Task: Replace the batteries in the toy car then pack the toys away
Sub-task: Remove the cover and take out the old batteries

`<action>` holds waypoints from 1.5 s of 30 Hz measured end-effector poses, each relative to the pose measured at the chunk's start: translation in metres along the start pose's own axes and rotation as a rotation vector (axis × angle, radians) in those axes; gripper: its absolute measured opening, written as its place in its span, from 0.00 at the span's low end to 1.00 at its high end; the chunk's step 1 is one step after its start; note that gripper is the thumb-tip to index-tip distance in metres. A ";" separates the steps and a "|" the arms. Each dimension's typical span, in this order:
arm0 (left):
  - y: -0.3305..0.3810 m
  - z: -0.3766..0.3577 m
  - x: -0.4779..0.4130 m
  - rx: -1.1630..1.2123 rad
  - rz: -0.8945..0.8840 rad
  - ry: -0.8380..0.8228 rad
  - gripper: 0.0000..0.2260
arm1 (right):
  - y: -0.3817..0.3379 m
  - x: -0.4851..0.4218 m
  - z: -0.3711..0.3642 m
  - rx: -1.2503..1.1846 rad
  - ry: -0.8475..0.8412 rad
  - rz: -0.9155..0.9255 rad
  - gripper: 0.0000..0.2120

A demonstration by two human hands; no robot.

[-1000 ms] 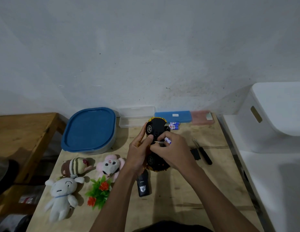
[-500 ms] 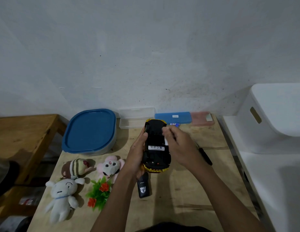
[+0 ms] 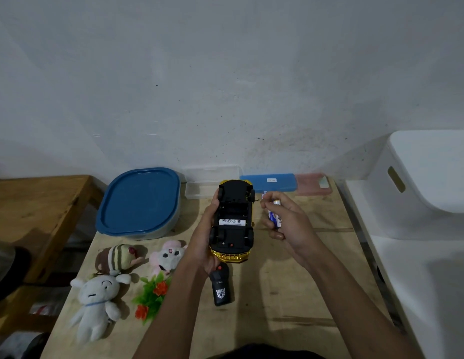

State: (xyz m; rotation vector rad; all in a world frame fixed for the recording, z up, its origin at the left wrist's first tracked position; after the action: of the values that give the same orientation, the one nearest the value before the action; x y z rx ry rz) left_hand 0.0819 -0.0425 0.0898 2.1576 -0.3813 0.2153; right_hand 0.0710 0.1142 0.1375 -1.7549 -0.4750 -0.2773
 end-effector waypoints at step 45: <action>0.042 -0.018 0.015 -0.288 0.160 -0.052 0.18 | -0.069 0.024 -0.092 1.854 -0.587 1.259 0.15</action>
State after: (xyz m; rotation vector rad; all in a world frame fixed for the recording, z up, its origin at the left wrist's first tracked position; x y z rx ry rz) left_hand 0.0811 -0.0530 0.1365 1.8537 -0.5796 0.1822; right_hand 0.0672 0.0418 0.2296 0.0220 0.1428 1.2395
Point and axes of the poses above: each hand's wrist, its own x-axis away from the middle knuckle, its own z-axis out of the back of the hand, y = z × x, the point moved 6 cm from there along -x, towards the middle knuckle, and after that the axes turned 8 degrees about -z, right-handed, at the moved point
